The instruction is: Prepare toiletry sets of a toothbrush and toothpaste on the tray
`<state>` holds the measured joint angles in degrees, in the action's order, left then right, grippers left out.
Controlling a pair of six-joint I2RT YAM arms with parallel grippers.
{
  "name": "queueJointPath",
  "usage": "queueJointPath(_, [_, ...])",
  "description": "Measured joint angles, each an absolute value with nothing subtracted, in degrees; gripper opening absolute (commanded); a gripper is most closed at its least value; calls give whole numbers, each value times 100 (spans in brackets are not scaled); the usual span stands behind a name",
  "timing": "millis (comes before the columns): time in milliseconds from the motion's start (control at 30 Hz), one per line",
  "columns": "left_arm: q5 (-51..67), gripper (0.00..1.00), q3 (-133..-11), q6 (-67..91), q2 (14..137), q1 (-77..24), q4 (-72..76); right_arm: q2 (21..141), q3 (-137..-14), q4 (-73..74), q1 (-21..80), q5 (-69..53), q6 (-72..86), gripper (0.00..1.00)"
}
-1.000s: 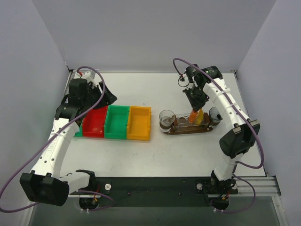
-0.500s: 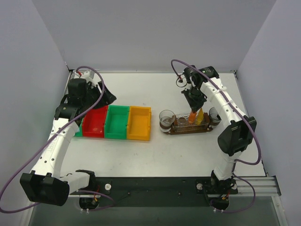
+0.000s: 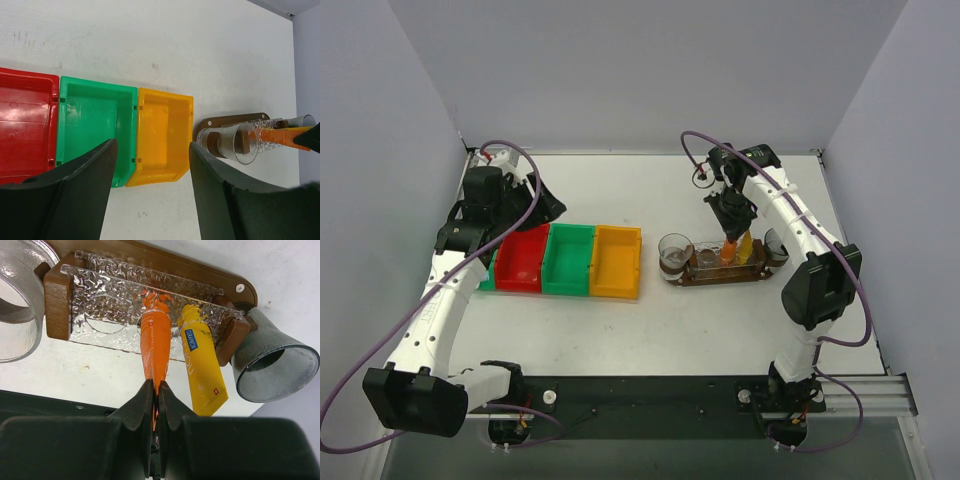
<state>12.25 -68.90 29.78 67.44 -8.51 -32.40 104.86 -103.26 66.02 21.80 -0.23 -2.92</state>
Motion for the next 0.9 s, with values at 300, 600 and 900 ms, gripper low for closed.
queueJointPath(300, [1225, 69, -6890, 2980, 6744, -849, -3240, 10484, -10294, 6558, 2180, -19, -298, 10])
queueJointPath(600, [1251, 69, -6890, 2980, 6744, -843, -3240, 10488, -10178, 6488, 2180, -23, -303, 31])
queueJointPath(900, [1271, 69, -6890, 2978, 6744, -808, -3240, 10488, -10178, 6399, 2185, -23, -307, 40])
